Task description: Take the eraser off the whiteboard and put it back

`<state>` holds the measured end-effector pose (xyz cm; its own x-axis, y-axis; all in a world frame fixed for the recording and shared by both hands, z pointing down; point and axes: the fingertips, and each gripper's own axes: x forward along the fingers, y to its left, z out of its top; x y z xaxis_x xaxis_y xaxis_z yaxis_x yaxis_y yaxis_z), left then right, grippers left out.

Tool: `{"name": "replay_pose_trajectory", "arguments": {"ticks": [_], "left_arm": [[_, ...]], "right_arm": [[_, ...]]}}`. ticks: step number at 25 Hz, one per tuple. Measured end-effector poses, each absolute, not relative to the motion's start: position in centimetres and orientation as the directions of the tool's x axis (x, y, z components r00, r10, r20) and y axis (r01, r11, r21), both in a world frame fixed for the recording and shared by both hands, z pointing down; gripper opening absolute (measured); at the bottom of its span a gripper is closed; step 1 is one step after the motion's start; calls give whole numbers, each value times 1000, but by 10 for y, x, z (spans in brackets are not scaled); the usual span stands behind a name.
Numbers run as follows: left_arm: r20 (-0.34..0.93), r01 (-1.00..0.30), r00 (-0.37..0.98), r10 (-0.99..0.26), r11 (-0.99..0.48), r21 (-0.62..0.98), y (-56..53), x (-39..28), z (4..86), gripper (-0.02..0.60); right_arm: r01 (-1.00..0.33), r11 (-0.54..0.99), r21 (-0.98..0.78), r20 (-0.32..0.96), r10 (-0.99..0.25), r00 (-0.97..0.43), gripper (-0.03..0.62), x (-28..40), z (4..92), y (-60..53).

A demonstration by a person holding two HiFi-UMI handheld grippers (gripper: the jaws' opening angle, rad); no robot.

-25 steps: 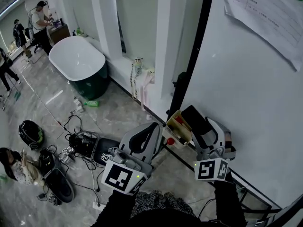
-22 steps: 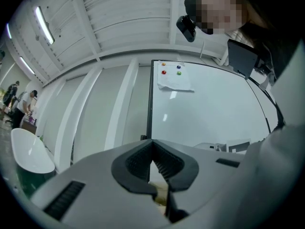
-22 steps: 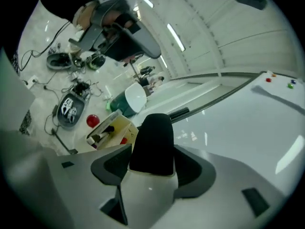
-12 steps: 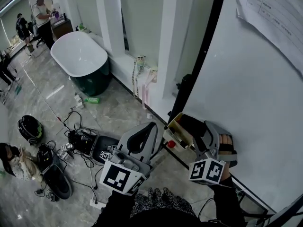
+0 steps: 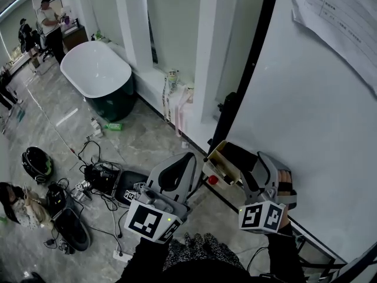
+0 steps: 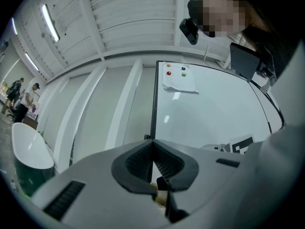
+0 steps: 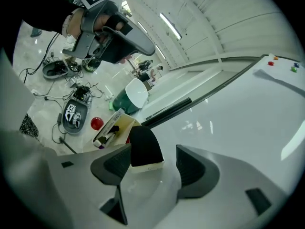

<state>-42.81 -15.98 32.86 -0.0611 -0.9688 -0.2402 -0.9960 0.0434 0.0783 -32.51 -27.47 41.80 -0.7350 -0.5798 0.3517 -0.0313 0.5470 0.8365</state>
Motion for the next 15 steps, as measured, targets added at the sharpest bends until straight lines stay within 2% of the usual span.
{"name": "replay_pose_trajectory", "arguments": {"ticks": [5, 8, 15], "left_arm": [[-243, -997, -33, -969, 16, 74, -161, -422, 327, 6], [-247, -998, -18, -969, 1, 68, -162, -419, 324, 6], [-253, -999, 29, -967, -39, 36, -164, -405, 315, 5]], "right_arm": [[-99, 556, 825, 287, -564, -774, 282, -317, 405, -268], [-195, 602, 774, 217, -542, -812, 281, -312, 383, -262], [-475, 755, 452, 2, -533, -846, 269, -285, 322, -265]]}}
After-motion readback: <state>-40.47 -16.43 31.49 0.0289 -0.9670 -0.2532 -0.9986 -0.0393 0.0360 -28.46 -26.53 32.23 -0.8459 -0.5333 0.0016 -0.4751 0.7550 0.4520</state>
